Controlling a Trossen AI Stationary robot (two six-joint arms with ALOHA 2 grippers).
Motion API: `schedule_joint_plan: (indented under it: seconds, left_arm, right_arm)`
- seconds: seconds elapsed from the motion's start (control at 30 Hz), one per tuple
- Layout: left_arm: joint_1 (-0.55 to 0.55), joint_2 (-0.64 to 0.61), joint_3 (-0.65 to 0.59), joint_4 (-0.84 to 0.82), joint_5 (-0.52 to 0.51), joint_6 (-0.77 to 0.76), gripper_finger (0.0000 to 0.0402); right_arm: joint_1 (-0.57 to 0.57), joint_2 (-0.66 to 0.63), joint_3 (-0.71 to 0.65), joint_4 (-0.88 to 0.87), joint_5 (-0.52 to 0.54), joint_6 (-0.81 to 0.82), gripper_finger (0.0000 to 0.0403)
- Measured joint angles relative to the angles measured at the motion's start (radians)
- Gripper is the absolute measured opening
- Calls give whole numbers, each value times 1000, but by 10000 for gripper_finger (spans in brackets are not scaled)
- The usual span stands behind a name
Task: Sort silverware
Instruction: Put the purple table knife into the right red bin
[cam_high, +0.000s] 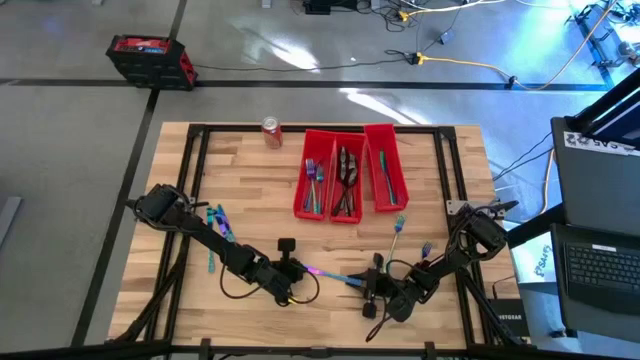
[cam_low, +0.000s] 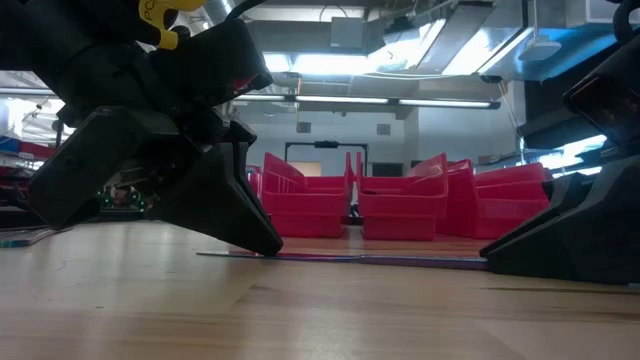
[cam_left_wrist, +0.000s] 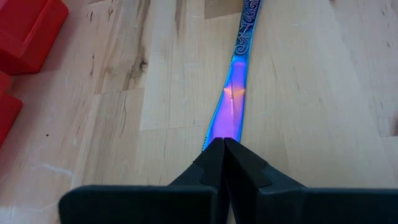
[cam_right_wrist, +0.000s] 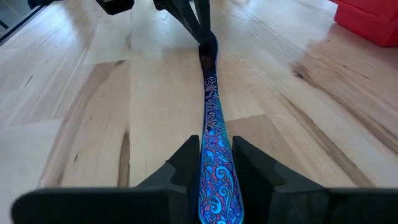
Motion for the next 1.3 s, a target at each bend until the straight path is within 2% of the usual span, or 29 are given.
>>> schedule_joint_plan:
  seconds: [0.93,1.3]
  left_arm:
    - [0,0,0,0,0,1,0]
    - [-1,0,-2,38,-5,51,0]
  right_arm:
    - [0,0,0,5,0,1,59]
    - [0,0,0,5,0,0,59]
